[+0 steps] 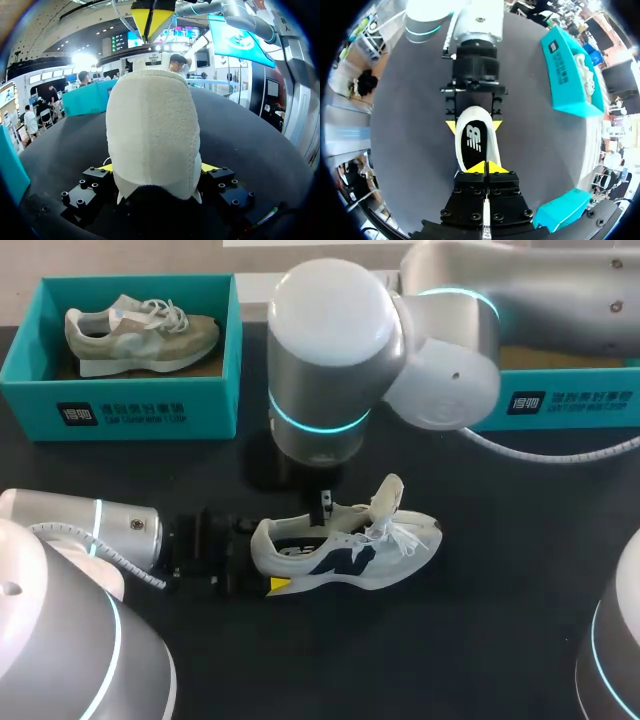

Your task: Take the shoe out of the shoebox, open the shoe tongue, remove and reinsert the insole, then place the shoe into the shoebox

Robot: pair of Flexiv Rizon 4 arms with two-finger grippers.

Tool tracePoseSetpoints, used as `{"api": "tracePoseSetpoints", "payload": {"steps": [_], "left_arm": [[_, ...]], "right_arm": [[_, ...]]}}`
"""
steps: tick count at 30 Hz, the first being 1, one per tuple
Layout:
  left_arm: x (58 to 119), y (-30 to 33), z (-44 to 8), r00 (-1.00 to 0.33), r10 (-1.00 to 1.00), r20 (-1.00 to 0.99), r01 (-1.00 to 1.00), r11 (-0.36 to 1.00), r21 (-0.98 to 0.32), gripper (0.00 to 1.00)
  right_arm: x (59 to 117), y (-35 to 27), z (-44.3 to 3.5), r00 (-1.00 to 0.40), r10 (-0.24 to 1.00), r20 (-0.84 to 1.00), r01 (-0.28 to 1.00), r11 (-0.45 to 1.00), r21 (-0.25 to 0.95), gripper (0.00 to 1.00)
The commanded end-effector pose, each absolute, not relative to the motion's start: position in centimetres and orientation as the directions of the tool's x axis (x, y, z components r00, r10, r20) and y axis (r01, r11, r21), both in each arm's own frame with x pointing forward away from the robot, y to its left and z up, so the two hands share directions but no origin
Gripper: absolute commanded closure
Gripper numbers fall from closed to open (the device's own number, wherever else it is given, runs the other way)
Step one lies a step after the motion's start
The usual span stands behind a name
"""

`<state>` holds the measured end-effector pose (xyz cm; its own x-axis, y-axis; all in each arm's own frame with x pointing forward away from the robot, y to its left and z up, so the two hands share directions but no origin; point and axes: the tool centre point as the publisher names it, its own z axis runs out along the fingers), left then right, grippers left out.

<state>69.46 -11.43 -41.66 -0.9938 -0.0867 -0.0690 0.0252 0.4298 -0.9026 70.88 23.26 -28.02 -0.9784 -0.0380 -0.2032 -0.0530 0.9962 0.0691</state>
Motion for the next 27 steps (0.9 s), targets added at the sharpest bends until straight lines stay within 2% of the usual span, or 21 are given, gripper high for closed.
{"api": "tracePoseSetpoints", "payload": {"steps": [1,17,22,24,27], "left_arm": [[69.3,-11.3,-41.7,-0.994,-0.087,-0.070,0.026,0.432,-0.902,1.00],[69.3,-11.3,-41.7,-0.994,-0.087,-0.070,0.026,0.432,-0.902,1.00],[69.3,-11.3,-41.7,-0.994,-0.087,-0.070,0.026,0.432,-0.902,1.00],[69.3,-11.3,-41.7,-0.994,-0.087,-0.070,0.026,0.432,-0.902,1.00],[69.3,-11.3,-41.7,-0.994,-0.087,-0.070,0.026,0.432,-0.902,1.00]], "right_arm": [[71.9,22.8,-30.9,-0.989,-0.010,-0.146,-0.027,0.993,0.115,1.00],[71.9,22.8,-30.9,-0.989,-0.010,-0.146,-0.027,0.993,0.115,1.00],[71.7,22.9,-32.9,-0.990,-0.033,-0.140,-0.036,0.999,0.018,1.00],[71.5,22.9,-33.4,-0.986,-0.008,-0.166,-0.018,0.998,0.060,1.00],[71.4,23.0,-34.7,-0.988,-0.019,-0.154,-0.027,0.998,0.050,1.00]]}}
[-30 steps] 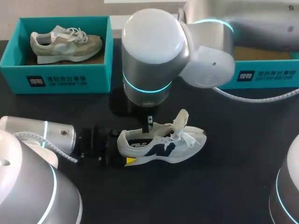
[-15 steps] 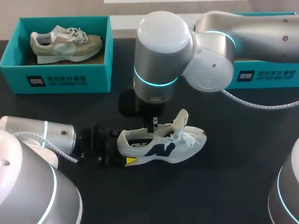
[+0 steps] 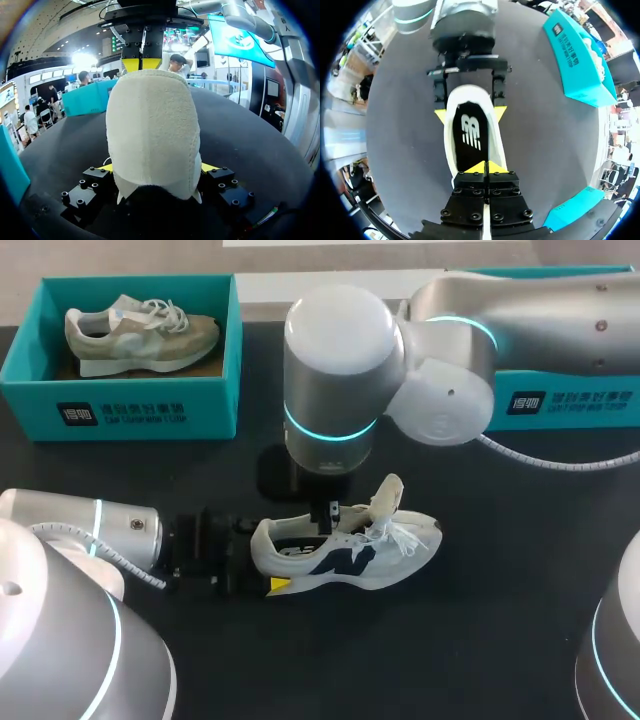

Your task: Take the shoe out of the shoebox, open the shoe tongue, remove and reinsert the insole, then place the shoe into the shoebox

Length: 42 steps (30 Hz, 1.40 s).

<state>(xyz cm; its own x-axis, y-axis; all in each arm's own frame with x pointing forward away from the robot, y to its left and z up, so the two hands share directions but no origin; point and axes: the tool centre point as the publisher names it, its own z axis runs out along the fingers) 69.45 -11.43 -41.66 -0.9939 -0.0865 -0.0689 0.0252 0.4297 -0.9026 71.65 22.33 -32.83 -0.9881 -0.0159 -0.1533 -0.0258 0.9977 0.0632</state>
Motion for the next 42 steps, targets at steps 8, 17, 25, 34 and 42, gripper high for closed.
{"api": "tracePoseSetpoints", "payload": {"steps": [8,17,25,34,42], "left_arm": [[69.3,-11.3,-41.7,-0.994,-0.087,-0.070,0.026,0.432,-0.902,1.00],[69.3,-11.3,-41.7,-0.994,-0.087,-0.070,0.026,0.432,-0.902,1.00],[69.3,-11.3,-41.7,-0.994,-0.087,-0.070,0.026,0.432,-0.902,1.00],[69.3,-11.3,-41.7,-0.994,-0.087,-0.070,0.026,0.432,-0.902,1.00],[69.3,-11.3,-41.7,-0.994,-0.087,-0.070,0.026,0.432,-0.902,1.00]], "right_arm": [[71.4,23.2,-37.5,-0.995,-0.036,-0.095,-0.038,0.999,0.020,1.00],[71.4,22.5,-38.6,-0.994,0.005,-0.113,0.003,1.000,0.020,1.00],[72.2,22.7,-37.3,-0.991,-0.008,-0.137,-0.009,1.000,0.008,1.00],[73.1,23.7,-37.2,-0.991,-0.055,-0.123,-0.055,0.998,0.000,1.00],[71.2,22.5,-37.9,-0.997,-0.007,-0.075,-0.004,0.999,-0.036,1.00]]}}
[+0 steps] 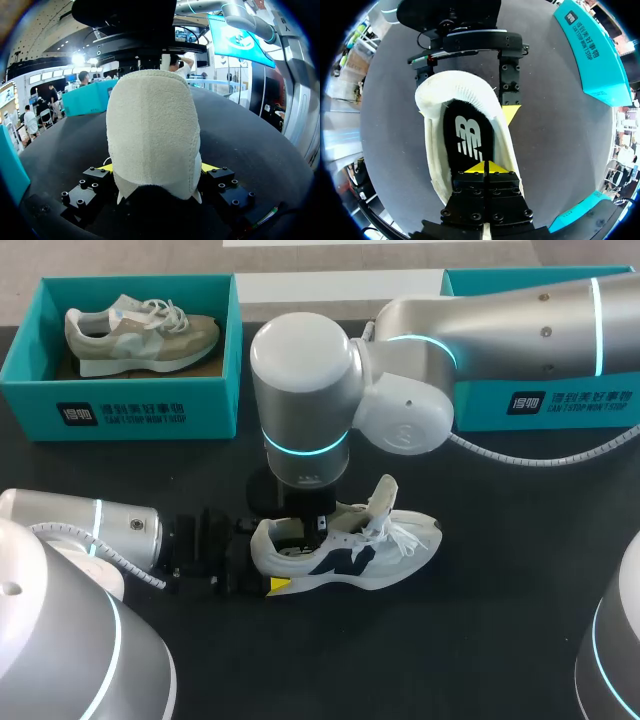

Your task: Take the shoe out of the shoebox, open the shoe tongue, remove and reinsert the insole, then place the shoe into the shoebox

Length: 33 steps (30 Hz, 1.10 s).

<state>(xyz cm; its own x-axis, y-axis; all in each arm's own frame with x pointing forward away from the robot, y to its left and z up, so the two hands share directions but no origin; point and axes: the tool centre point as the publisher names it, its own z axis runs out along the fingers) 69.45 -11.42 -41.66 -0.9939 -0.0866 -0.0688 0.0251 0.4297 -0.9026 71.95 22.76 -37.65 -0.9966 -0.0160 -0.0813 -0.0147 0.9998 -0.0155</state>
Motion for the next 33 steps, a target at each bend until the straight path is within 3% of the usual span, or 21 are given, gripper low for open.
{"api": "tracePoseSetpoints", "payload": {"steps": [1,6,8,10,15,25,28,33], "left_arm": [[69.3,-11.3,-41.7,-0.994,-0.087,-0.070,0.026,0.432,-0.902,1.00],[69.3,-11.3,-41.7,-0.994,-0.087,-0.070,0.026,0.432,-0.902,1.00],[69.3,-11.3,-41.7,-0.994,-0.087,-0.070,0.026,0.432,-0.902,1.00],[69.3,-11.3,-41.7,-0.994,-0.087,-0.070,0.026,0.432,-0.902,1.00],[69.3,-11.3,-41.7,-0.994,-0.087,-0.070,0.026,0.432,-0.902,1.00],[69.3,-11.3,-41.7,-0.994,-0.087,-0.070,0.026,0.432,-0.902,1.00],[69.3,-11.3,-41.7,-0.994,-0.087,-0.070,0.026,0.432,-0.902,1.00],[69.3,-11.3,-41.7,-0.994,-0.087,-0.070,0.026,0.432,-0.902,1.00]], "right_arm": [[71.1,22.2,-38.0,-0.997,0.009,-0.082,0.011,1.000,-0.018,1.00],[71.4,22.0,-37.7,-0.995,0.030,-0.100,0.032,0.999,-0.016,1.00],[71.7,22.1,-37.5,-0.994,0.025,-0.106,0.028,0.999,-0.023,0.79],[72.0,22.2,-37.5,-0.993,0.021,-0.113,0.024,0.999,-0.026,0.66],[72.7,22.4,-38.4,-0.993,-0.004,-0.114,-0.002,1.000,-0.015,0.63],[72.4,23.2,-42.0,-0.997,-0.042,-0.060,-0.043,0.999,0.003,0.72],[71.5,23.2,-42.5,-0.999,-0.034,-0.037,-0.035,0.999,0.009,1.00],[70.2,22.6,-41.5,-1.000,-0.003,-0.030,-0.003,1.000,-0.001,1.00]]}}
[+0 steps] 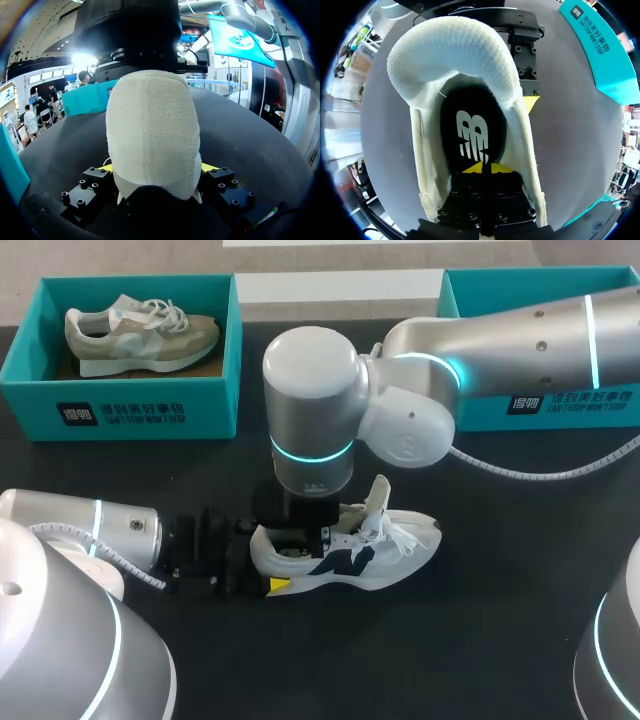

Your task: Take the shoe out of the shoebox, open the shoe tongue, remove and reinsert the insole, then place the shoe into the shoebox

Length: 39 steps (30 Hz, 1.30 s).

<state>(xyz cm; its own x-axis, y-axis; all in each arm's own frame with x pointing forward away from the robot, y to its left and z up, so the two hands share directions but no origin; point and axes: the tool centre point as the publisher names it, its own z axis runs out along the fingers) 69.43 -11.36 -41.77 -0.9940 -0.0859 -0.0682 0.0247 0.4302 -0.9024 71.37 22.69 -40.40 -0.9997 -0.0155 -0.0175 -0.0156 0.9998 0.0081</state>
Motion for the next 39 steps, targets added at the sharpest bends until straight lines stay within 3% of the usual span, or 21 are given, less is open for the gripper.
{"api": "tracePoseSetpoints", "payload": {"steps": [1,17,28,39], "left_arm": [[69.3,-11.3,-41.7,-0.994,-0.087,-0.070,0.026,0.432,-0.902,1.00],[69.3,-11.3,-41.7,-0.994,-0.087,-0.070,0.026,0.432,-0.902,1.00],[69.3,-11.3,-41.7,-0.994,-0.087,-0.070,0.026,0.432,-0.902,1.00],[69.3,-11.3,-41.7,-0.994,-0.087,-0.070,0.026,0.432,-0.902,1.00]], "right_arm": [[70.0,22.3,-41.1,-0.999,0.009,-0.038,0.009,1.000,0.000,1.00],[70.7,19.9,-32.5,-0.984,0.063,-0.166,0.058,0.998,0.036,1.00],[71.7,18.8,-31.0,-0.976,0.068,-0.205,0.062,0.997,0.037,1.00],[71.7,22.4,-30.2,-0.985,-0.037,-0.166,-0.067,0.982,0.178,1.00]]}}
